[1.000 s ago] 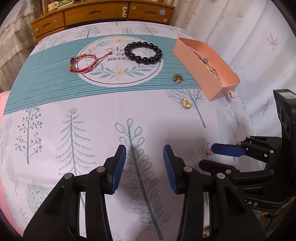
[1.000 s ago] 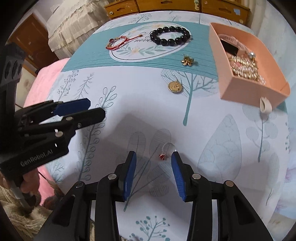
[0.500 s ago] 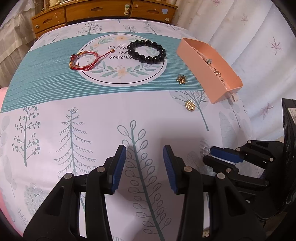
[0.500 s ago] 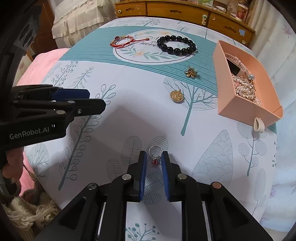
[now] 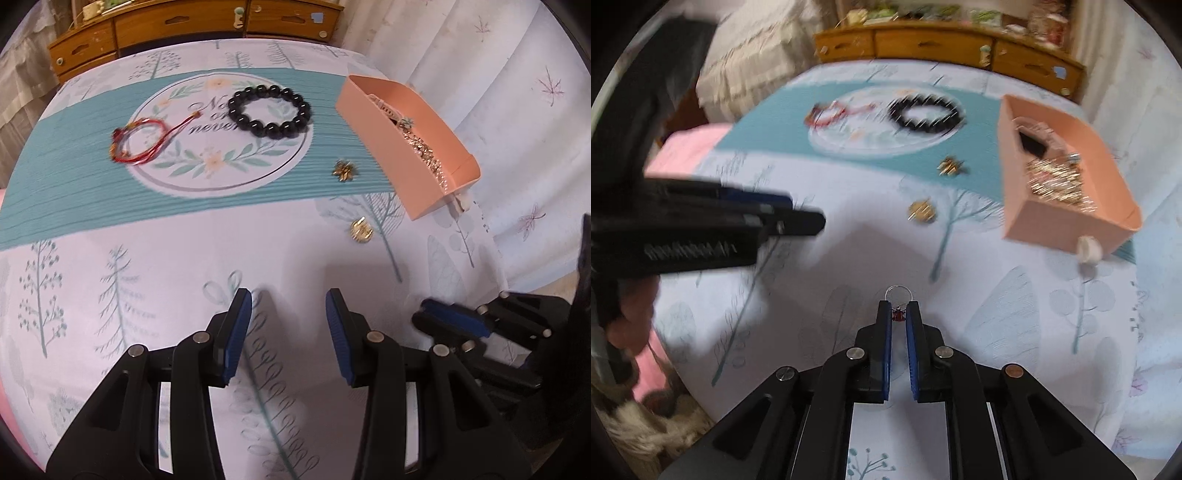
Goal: Organize jewelry
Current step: 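Grasp the silver red-stone ring with the right tool while the left tool approaches the gold coin, then grasp the gold coin pendant with the left tool while the right tool holds the ring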
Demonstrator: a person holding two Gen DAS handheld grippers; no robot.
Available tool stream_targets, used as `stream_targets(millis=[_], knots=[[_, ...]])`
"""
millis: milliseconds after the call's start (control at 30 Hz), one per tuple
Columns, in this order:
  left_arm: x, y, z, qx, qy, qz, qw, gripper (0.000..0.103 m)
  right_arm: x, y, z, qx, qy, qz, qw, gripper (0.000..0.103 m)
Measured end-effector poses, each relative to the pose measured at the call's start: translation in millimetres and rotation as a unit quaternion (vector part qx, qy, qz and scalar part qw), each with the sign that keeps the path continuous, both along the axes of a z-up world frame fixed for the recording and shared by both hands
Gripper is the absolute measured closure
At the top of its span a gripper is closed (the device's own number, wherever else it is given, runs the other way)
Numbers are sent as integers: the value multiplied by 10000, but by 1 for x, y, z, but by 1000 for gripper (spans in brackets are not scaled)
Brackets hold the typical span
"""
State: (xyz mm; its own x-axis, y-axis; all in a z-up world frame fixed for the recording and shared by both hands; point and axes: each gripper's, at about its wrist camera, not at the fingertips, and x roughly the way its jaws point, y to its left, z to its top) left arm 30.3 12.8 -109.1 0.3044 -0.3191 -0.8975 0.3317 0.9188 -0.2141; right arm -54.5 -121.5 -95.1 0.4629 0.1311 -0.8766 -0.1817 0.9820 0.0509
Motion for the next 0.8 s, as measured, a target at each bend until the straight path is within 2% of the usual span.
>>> stream_targets(millis=[233, 367, 567, 800], knots=[[26, -41, 2, -27, 92, -271, 9996, 65, 9, -50, 43, 412, -711, -713, 9941, 95], [41, -62, -2, 29, 241, -363, 9990, 65, 19, -70, 60, 560, -909, -887, 9903, 95], [61, -87, -10, 171, 714, -516, 9960, 65, 35, -89, 77, 761, -993, -920, 9879, 95], [70, -102, -14, 576, 933, -593, 9922, 65, 47, -86, 85, 903, -1067, -847, 9866, 95]])
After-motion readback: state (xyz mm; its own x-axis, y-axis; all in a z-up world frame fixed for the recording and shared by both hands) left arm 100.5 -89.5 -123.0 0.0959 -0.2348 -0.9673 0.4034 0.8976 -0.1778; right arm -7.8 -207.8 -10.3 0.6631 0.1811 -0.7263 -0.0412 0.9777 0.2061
